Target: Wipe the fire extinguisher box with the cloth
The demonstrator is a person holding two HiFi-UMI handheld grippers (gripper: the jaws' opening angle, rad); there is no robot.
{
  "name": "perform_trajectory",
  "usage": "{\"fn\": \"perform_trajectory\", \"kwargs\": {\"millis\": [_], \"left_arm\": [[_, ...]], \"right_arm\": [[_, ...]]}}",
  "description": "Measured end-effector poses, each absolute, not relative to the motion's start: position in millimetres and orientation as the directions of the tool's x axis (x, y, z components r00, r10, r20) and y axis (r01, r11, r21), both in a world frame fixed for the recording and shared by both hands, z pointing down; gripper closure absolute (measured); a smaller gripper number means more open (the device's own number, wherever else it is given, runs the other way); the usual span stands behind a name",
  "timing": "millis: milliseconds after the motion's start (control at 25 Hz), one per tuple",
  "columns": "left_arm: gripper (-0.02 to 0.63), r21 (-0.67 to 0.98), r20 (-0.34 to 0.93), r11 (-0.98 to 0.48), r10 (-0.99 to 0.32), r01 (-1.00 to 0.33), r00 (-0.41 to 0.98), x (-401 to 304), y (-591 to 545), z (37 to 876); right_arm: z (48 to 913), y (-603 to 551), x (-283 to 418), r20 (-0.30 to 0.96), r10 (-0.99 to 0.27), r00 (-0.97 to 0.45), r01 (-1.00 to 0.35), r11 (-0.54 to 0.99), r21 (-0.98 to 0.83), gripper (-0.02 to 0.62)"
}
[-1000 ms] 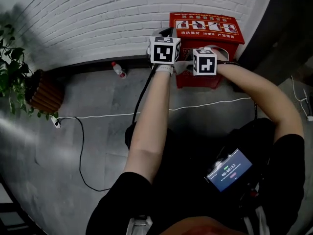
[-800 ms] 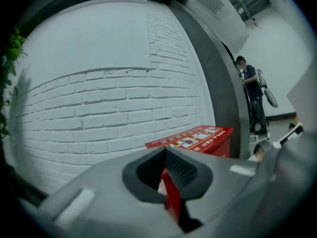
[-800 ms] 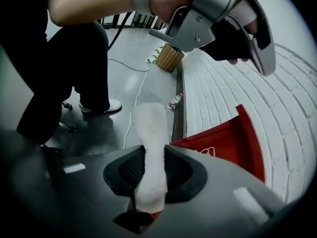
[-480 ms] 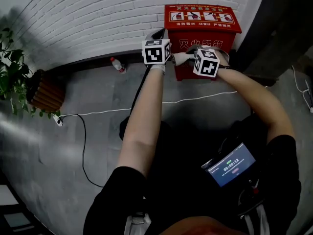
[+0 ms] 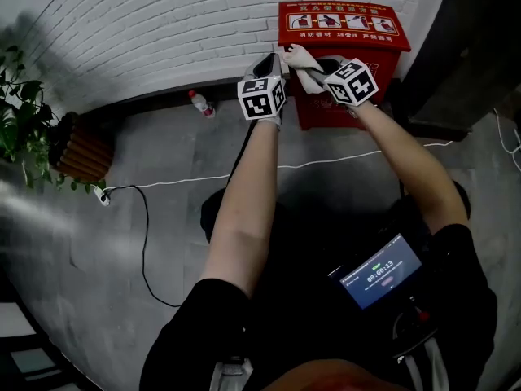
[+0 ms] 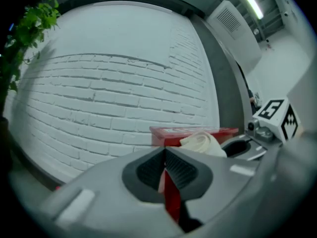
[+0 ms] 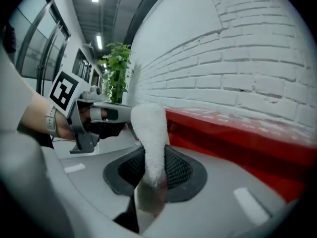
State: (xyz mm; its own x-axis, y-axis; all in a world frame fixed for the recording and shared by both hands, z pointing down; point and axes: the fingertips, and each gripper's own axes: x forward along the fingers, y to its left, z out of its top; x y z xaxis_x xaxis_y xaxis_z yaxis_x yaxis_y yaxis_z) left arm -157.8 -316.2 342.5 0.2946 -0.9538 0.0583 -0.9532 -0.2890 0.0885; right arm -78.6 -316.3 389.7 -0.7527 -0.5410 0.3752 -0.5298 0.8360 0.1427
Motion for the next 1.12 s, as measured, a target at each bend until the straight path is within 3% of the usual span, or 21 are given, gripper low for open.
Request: {"fn": "perform_trajectory", "kwargs": {"millis": [400,840,1120], "left_arm": [[0.603,0.08,0.092,-0.273,-0.956,-0.959,0.28,-156,-328,370],[0.603,0.028,0.137,-0.351,-0.926,-0.936,0.351,-142,-340,391],[0.604,0.038,0.073,-0.384,-0.92,-0.923,0.386,-118,-342,386]], "right_arm": [[411,-336,-108,0.208,-0.546,-0.812,-0.569,0.819,-0.074,0.503],[406,-354,-93,0.096,-0.746,-0.659,-0.75,0.661,-0.011,0.503],[401,-356,-67,0.067,-0.782,-0.619,-0.785,0.62,-0.017,0.502]]}}
